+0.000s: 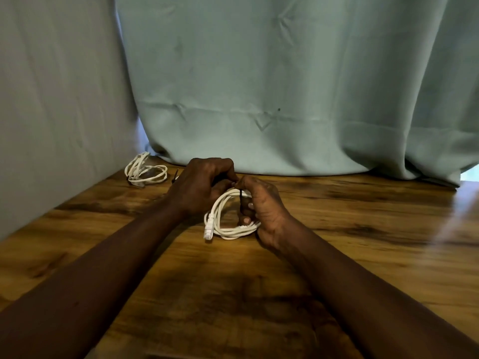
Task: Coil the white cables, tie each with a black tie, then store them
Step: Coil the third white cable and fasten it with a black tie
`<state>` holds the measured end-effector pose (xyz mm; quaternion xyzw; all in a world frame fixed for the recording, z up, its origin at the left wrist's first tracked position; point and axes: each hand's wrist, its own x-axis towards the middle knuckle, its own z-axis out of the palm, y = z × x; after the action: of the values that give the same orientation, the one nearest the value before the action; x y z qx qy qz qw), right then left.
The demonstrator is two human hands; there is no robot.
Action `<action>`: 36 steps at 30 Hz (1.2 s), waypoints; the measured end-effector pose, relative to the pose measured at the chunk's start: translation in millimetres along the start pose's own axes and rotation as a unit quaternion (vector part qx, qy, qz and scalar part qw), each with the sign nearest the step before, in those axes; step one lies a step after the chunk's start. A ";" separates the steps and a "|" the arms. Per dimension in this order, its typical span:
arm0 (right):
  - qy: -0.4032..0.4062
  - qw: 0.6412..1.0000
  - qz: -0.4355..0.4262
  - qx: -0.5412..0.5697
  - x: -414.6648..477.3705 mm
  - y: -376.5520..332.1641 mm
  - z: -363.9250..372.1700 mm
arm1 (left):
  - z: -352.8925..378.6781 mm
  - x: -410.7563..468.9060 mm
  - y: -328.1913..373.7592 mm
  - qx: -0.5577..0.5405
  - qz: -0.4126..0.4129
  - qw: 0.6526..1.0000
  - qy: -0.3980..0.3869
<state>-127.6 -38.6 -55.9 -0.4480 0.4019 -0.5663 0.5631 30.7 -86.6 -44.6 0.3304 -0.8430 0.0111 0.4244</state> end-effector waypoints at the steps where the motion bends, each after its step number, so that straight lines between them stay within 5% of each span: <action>1: 0.006 1.000 -0.004 -0.010 1.1 1.4 -1.0 | 2.0 -1.8 -2.1 -0.034 -0.026 0.999 -0.004; 4: 0.019 0.997 -0.040 -0.056 6.5 8.7 -2.7 | 8.1 -7.5 -5.3 -0.204 -0.141 0.969 -0.013; 9: 0.053 0.959 -0.168 -0.220 16.7 16.0 -3.7 | 6.1 -8.7 -0.3 -0.426 -0.276 0.861 -0.030; 12: 0.053 0.943 -0.209 -0.252 12.8 16.4 -4.0 | 2.9 -7.7 4.9 -0.468 -0.344 0.813 -0.048; 19: 0.047 0.948 -0.230 -0.215 13.2 14.4 -9.6 | 2.7 -5.3 8.9 -0.515 -0.384 0.761 -0.094; 26: 0.035 0.930 -0.272 -0.244 11.2 9.2 -16.2 | 10.1 -7.7 5.1 -0.537 -0.355 0.764 -0.041; 33: 0.013 0.787 -0.404 -0.466 10.6 3.0 -20.8 | 14.2 -7.8 0.3 -0.543 -0.361 0.758 -0.014; 36: 0.041 0.806 -0.409 -0.426 12.3 1.9 -20.4 | 16.6 -8.0 0.6 -0.529 -0.358 0.769 -0.021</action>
<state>-146.2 -52.0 -62.7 -0.7418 0.4052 -0.5342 0.0153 22.0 -86.7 -60.9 0.3318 -0.5446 -0.5964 0.4874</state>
